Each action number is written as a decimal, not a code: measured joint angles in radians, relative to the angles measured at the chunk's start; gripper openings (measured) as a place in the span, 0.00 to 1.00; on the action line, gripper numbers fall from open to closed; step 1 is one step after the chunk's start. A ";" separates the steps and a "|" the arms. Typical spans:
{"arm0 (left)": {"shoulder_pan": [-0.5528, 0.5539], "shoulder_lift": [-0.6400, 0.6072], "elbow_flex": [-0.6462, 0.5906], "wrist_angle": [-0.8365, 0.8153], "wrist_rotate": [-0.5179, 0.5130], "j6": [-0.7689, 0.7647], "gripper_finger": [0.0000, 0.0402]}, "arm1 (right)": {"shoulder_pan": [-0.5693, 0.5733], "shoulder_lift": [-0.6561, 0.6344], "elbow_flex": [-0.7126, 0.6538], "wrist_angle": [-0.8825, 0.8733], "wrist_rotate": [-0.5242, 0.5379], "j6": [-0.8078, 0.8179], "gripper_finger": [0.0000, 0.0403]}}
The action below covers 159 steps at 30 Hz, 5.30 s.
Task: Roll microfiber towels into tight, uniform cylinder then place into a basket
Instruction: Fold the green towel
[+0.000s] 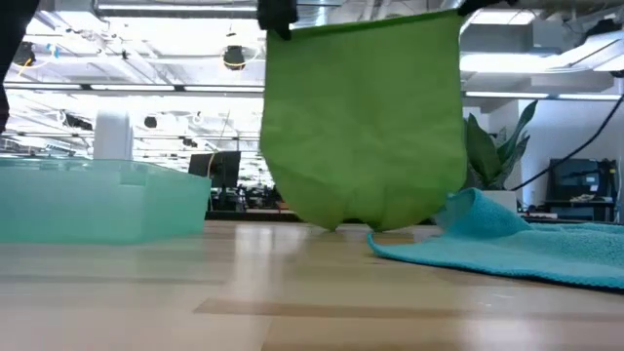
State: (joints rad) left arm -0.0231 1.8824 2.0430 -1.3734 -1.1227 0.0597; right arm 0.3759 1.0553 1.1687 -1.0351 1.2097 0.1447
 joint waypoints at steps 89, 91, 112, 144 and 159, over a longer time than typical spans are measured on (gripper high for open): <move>-0.235 0.013 0.034 -0.200 0.433 -0.283 0.00 | 0.080 -0.006 -0.054 0.029 -0.349 0.385 0.01; -0.281 0.040 0.033 -0.195 0.433 -0.322 0.00 | 0.134 0.016 -0.065 0.024 -0.348 0.450 0.01; -0.508 0.193 -0.088 -0.192 0.559 -0.756 0.00 | 0.475 0.378 -0.069 0.021 -0.348 0.886 0.01; -0.347 0.158 -0.212 -0.203 0.299 -0.677 0.00 | 0.117 0.336 -0.098 -0.143 -0.238 0.596 0.00; -0.492 0.156 -0.174 -0.085 0.644 -0.760 0.00 | 0.398 0.421 -0.106 0.101 -0.371 0.745 0.00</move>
State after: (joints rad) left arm -0.5152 2.0384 1.8692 -1.4583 -0.4790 -0.7003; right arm 0.7743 1.4767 1.0626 -0.9338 0.8386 0.8900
